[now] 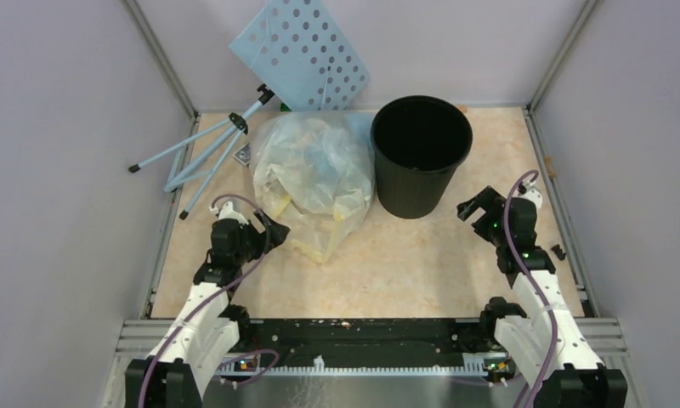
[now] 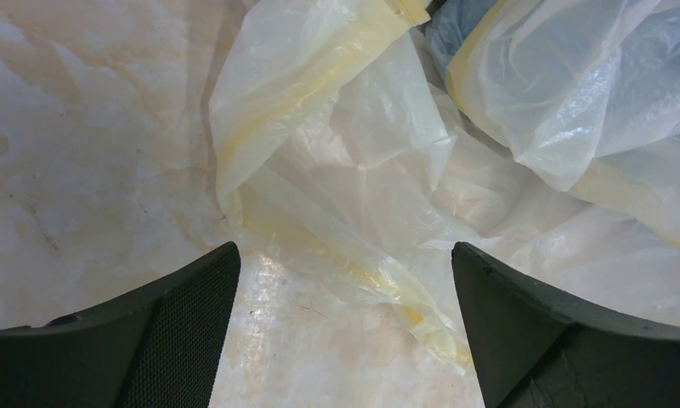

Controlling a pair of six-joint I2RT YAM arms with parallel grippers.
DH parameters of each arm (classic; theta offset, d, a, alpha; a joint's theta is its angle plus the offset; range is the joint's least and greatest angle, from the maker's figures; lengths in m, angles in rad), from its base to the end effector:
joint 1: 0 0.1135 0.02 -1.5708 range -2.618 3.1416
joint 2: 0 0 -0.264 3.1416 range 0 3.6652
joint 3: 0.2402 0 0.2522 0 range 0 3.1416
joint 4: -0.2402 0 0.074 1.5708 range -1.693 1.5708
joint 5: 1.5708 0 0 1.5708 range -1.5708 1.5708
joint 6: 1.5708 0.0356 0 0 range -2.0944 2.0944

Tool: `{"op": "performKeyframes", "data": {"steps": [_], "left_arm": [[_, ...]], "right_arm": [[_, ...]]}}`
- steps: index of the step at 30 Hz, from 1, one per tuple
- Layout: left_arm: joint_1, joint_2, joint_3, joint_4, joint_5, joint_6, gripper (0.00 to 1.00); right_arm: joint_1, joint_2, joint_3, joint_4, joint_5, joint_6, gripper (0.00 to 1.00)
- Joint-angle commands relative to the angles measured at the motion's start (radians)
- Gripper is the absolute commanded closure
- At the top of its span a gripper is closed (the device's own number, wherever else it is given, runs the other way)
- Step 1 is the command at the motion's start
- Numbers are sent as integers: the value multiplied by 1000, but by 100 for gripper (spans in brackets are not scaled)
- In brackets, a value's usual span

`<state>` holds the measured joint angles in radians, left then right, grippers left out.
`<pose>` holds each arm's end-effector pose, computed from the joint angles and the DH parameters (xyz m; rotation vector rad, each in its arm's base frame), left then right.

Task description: Put the trash bags into the trash bin

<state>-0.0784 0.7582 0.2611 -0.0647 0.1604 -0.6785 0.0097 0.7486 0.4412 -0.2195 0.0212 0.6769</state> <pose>0.1637 -0.0186 0.1728 -0.5533 2.1164 -0.6091 0.1729 0.0009 0.2211 0.7070 2.0005 0.3896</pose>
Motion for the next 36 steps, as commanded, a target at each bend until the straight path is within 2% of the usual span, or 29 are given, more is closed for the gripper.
{"op": "performKeyframes", "data": {"steps": [1,5,10,13,15,18,24,32,36], "left_arm": [[0,-11,2,100,93,46,1],[0,-33,-64,195,201,69,1],[0,-40,-105,279,306,102,1],[0,-39,-95,286,313,107,1],[0,-33,-87,288,304,117,2],[0,-13,-67,270,242,128,3],[0,55,-52,311,175,102,5],[0,129,5,262,-74,4,1],[1,188,54,225,-193,-29,1]], "right_arm": [[-6,1,87,-56,-63,-45,6],[-6,-35,45,-4,-282,-155,6],[6,-123,-31,118,-461,-161,6],[80,-132,-15,120,-396,-142,6],[156,-114,6,116,-326,-134,10],[233,-74,36,136,-264,-130,13],[348,5,68,242,-93,-152,9],[381,182,112,450,137,-81,6],[341,306,200,458,174,-49,6]]}}
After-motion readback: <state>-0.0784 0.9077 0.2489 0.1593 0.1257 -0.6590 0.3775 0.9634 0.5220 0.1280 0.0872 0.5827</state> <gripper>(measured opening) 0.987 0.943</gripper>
